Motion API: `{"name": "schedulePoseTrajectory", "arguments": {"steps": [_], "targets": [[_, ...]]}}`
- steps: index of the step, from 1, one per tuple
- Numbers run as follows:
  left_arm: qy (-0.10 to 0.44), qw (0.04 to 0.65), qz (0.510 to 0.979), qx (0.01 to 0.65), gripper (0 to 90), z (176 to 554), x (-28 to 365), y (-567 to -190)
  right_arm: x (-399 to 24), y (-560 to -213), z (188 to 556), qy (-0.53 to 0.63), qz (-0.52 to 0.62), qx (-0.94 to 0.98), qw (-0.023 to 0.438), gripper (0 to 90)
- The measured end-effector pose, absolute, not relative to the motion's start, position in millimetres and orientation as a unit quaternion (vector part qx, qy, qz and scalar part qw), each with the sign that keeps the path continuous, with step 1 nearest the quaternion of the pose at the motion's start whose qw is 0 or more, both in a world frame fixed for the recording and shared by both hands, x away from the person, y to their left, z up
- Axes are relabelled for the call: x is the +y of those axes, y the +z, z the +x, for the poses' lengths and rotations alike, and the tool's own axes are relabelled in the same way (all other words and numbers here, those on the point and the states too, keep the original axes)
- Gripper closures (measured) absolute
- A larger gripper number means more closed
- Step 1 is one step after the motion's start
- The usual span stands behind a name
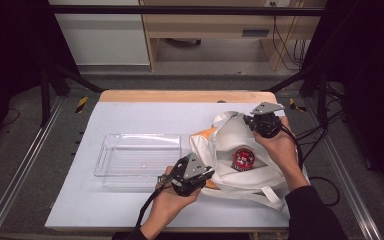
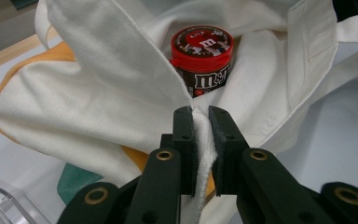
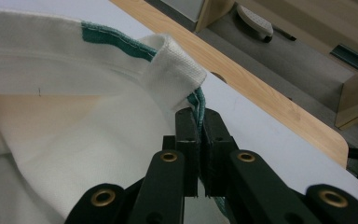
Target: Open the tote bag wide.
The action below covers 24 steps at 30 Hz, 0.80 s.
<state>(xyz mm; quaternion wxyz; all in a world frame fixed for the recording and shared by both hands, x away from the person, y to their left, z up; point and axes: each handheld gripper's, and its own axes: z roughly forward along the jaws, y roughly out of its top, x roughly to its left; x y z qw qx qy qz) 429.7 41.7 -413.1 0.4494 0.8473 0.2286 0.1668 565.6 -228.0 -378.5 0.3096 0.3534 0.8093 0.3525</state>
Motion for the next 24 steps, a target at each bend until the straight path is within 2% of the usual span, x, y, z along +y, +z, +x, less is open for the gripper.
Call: {"name": "schedulePoseTrajectory", "arguments": {"steps": [14, 24], "targets": [[0.158, 0.422, 0.861, 0.234, 83.3, 428.4, 44.3, -437.4, -225.6, -419.5, 581.3, 0.315, 0.369, 0.827, 0.284, 87.7], [0.161, 0.416, 0.865, 0.229, 83.4, 426.1, 46.2, -436.5, -229.7, -420.6, 581.7, 0.309, 0.372, 0.827, 0.287, 87.9]]}}
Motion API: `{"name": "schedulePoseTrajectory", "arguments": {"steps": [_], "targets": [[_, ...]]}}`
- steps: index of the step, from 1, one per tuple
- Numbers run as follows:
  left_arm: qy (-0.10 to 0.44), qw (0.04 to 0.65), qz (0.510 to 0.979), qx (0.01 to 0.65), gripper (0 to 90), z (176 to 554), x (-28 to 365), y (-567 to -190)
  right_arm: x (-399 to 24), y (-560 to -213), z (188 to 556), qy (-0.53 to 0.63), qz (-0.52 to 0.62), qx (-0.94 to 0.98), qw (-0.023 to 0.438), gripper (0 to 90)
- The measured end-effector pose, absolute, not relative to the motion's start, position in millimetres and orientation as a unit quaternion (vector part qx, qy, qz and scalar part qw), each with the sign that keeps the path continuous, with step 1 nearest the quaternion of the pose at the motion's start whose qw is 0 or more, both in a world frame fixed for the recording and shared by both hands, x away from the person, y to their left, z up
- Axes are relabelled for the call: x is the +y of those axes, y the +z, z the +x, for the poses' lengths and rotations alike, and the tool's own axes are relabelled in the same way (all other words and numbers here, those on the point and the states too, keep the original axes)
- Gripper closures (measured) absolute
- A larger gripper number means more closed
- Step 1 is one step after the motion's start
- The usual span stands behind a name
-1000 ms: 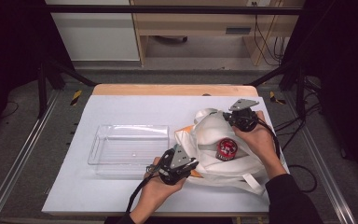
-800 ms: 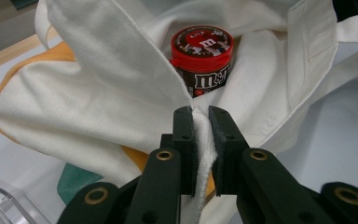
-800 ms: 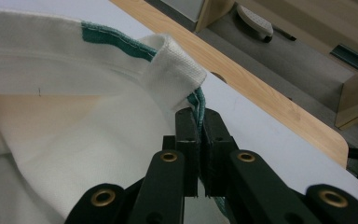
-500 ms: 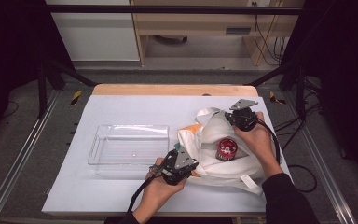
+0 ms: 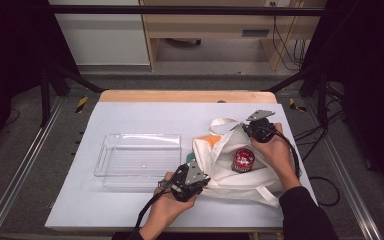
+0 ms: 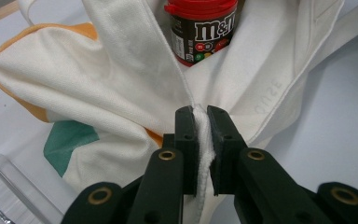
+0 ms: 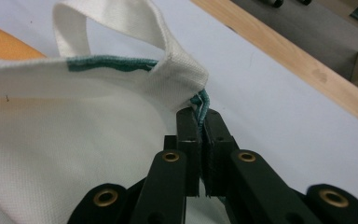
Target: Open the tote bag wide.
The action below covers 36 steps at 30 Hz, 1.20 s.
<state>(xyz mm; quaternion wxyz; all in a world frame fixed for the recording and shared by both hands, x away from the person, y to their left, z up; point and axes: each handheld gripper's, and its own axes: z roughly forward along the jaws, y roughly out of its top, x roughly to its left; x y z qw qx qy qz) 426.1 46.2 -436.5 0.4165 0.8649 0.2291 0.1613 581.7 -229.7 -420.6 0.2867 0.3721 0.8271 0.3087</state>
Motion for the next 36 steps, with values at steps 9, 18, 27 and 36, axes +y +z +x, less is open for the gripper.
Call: {"name": "schedulePoseTrajectory", "arguments": {"steps": [9, 18, 27, 36], "targets": [[0.161, 0.410, 0.868, 0.227, 83.5, 424.9, 46.5, -439.0, -233.7, -429.1, 581.7, 0.306, 0.384, 0.828, 0.271, 87.8], [0.156, 0.411, 0.869, 0.228, 82.1, 423.4, 47.7, -441.2, -233.6, -421.1, 577.0, 0.306, 0.389, 0.827, 0.267, 77.2], [0.165, 0.423, 0.861, 0.231, 68.7, 424.2, 49.9, -435.5, -237.9, -405.2, 560.4, 0.327, 0.388, 0.814, 0.281, 53.0], [0.174, 0.441, 0.847, 0.239, 52.7, 426.3, 54.1, -426.4, -247.0, -384.3, 531.4, 0.364, 0.383, 0.797, 0.293, 36.2]]}}
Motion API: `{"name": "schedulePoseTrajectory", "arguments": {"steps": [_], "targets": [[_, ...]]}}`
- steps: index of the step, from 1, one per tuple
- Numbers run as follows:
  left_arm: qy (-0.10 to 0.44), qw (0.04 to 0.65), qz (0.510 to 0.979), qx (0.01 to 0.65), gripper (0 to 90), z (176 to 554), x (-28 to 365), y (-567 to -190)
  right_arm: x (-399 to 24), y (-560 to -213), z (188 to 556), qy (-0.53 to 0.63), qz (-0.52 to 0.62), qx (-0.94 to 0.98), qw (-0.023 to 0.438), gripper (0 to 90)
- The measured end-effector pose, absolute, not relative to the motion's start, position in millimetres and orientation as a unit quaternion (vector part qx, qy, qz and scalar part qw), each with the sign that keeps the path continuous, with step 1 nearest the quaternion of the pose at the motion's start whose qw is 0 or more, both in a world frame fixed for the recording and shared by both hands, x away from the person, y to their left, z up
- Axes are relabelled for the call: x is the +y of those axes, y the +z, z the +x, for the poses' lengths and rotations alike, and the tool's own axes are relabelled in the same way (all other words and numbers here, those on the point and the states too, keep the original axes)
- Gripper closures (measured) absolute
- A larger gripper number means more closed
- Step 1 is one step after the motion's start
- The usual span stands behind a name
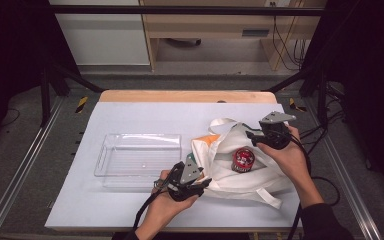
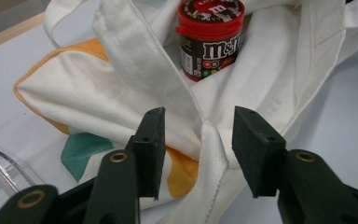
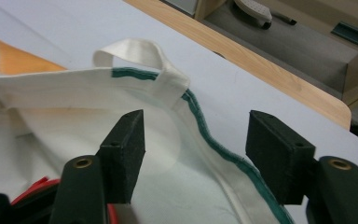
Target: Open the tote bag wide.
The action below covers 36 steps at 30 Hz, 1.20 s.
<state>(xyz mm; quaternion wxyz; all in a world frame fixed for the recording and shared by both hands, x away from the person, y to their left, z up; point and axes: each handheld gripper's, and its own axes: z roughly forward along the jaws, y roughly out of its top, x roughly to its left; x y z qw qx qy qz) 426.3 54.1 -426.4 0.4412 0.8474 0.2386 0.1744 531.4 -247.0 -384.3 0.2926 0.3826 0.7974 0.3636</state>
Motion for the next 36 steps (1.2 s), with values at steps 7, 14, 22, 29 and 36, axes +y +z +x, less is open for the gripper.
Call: {"name": "schedulePoseTrajectory", "arguments": {"steps": [7, 14, 22, 29, 36], "targets": [[0.184, 0.452, 0.838, 0.246, 43.7, 430.7, 57.6, -411.3, -249.3, -377.7, 493.8, 0.382, 0.354, 0.806, 0.282, 28.5], [0.189, 0.446, 0.842, 0.240, 38.6, 440.0, 52.5, -397.6, -254.4, -379.7, 456.2, 0.402, 0.338, 0.809, 0.264, 21.4], [0.194, 0.427, 0.854, 0.224, 33.3, 453.8, 37.5, -380.2, -259.2, -392.7, 422.3, 0.412, 0.320, 0.821, 0.234, 19.4], [0.196, 0.418, 0.859, 0.223, 32.6, 474.7, 19.4, -367.8, -251.2, -411.7, 407.4, 0.420, 0.284, 0.838, 0.202, 21.5], [0.189, 0.407, 0.866, 0.220, 37.3, 495.6, 4.1, -369.0, -239.1, -428.1, 401.4, 0.390, 0.257, 0.866, 0.179, 27.6]]}}
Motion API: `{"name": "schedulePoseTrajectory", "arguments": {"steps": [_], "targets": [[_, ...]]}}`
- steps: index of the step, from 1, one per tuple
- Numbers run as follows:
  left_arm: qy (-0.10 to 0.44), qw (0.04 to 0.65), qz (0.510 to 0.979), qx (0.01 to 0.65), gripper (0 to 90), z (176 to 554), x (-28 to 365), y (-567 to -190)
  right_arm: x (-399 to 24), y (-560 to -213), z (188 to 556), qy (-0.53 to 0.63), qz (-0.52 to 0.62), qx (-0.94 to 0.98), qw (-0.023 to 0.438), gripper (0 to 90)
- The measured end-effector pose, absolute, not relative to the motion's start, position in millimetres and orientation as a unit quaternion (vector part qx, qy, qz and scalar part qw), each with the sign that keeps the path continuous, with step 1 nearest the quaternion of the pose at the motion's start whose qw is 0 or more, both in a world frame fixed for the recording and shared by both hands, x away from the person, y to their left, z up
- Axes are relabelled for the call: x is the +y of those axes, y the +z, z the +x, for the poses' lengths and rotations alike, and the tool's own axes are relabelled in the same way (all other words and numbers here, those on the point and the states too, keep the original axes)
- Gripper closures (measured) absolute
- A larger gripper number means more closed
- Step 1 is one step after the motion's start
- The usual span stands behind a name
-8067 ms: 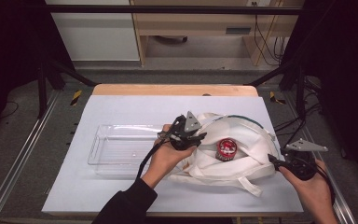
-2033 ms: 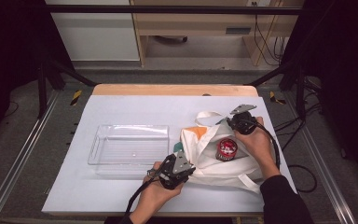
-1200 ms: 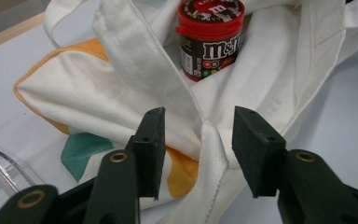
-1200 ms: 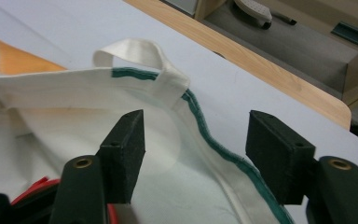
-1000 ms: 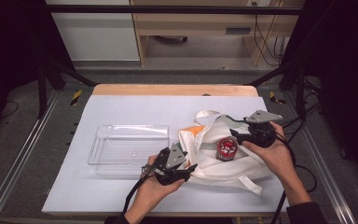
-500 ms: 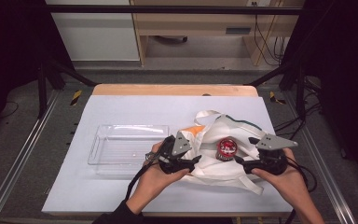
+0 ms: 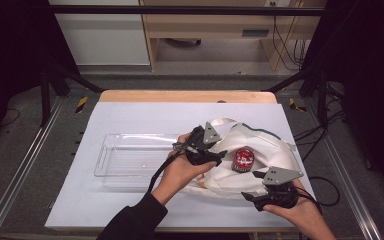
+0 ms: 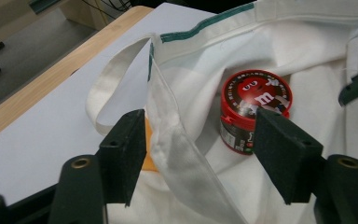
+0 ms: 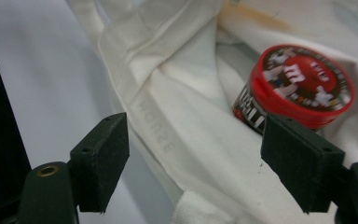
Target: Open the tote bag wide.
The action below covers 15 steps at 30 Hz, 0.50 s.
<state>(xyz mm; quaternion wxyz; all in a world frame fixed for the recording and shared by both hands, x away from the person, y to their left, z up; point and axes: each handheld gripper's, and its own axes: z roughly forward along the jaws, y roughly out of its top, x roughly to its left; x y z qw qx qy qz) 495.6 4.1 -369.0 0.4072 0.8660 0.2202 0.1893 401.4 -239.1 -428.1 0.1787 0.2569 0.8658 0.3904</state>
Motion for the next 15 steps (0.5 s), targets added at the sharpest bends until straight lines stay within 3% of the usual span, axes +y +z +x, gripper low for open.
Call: {"name": "schedulePoseTrajectory", "arguments": {"steps": [2, 3, 4, 5, 6, 8, 9, 15], "targets": [[0.190, 0.401, 0.869, 0.217, 43.1, 498.1, 0.3, -371.8, -235.7, -429.9, 398.3, 0.375, 0.250, 0.873, 0.189, 40.4], [0.188, 0.399, 0.870, 0.218, 43.1, 499.6, -1.2, -373.4, -235.7, -429.9, 398.3, 0.375, 0.250, 0.873, 0.189, 40.4], [0.188, 0.396, 0.871, 0.220, 47.5, 501.4, -3.5, -375.9, -234.2, -430.0, 395.6, 0.372, 0.244, 0.875, 0.190, 49.6], [0.188, 0.396, 0.871, 0.220, 50.3, 501.4, -3.5, -375.9, -234.2, -430.0, 395.6, 0.372, 0.244, 0.875, 0.190, 49.6], [0.188, 0.393, 0.873, 0.220, 53.9, 502.6, -4.2, -377.3, -231.7, -431.5, 392.9, 0.363, 0.234, 0.881, 0.192, 61.4], [0.190, 0.390, 0.872, 0.226, 55.6, 505.6, -5.1, -379.7, -230.1, -432.1, 391.4, 0.357, 0.232, 0.884, 0.193, 66.4], [0.192, 0.387, 0.873, 0.228, 62.9, 508.7, -5.1, -381.6, -228.3, -432.3, 389.7, 0.358, 0.227, 0.886, 0.189, 77.1], [0.189, 0.366, 0.881, 0.233, 79.9, 516.3, -2.8, -380.8, -222.6, -428.2, 384.0, 0.356, 0.221, 0.888, 0.189, 87.9]]}}
